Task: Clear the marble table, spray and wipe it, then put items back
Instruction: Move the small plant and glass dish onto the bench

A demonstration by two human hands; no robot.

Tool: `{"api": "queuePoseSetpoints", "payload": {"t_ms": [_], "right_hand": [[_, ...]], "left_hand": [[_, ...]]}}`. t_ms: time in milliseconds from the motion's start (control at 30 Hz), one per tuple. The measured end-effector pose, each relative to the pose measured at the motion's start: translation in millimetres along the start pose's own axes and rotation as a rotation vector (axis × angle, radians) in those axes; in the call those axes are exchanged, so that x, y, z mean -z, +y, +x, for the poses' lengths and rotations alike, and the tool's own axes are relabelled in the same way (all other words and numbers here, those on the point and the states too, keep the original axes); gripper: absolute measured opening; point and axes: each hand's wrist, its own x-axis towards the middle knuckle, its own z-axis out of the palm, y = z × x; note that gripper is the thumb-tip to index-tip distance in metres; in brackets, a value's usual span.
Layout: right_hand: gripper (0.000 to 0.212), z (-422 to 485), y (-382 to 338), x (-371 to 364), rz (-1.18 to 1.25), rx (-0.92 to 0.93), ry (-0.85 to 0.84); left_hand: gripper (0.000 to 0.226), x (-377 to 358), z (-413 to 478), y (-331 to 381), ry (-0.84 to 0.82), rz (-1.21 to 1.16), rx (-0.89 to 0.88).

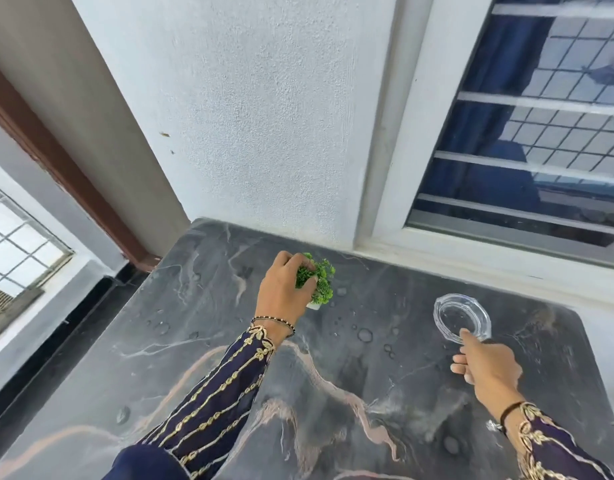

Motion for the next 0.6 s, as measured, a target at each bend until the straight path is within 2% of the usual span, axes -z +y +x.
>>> {"api": "queuePoseSetpoints", "payload": {"t_ms": [200,367,467,600], "right_hand": [[0.019,-1.1,-9.0,11.4,-0.010,-0.021,0.043],[0.024,-17.8,6.9,40.8,-0.105,0.044,0.010],[0.020,-26.3,27.3,66.3,-0.130,0.075,0.005],[0.016,-36.7,58.8,108.4,-0.117,0.085,0.000]], "left_hand": [[0.013,-10.3,-27.0,22.1,-0.086,-0.001,-0.069],[0.013,-21.9,-55.4,54.5,-0.183,-0.001,-0.187],[0.013,-34.3,-74.5,78.5,-0.231,-0.040,-0.213],[0.013,-62.0,-108.3,119.2,-0.325,-0.082,-0.334]]}}
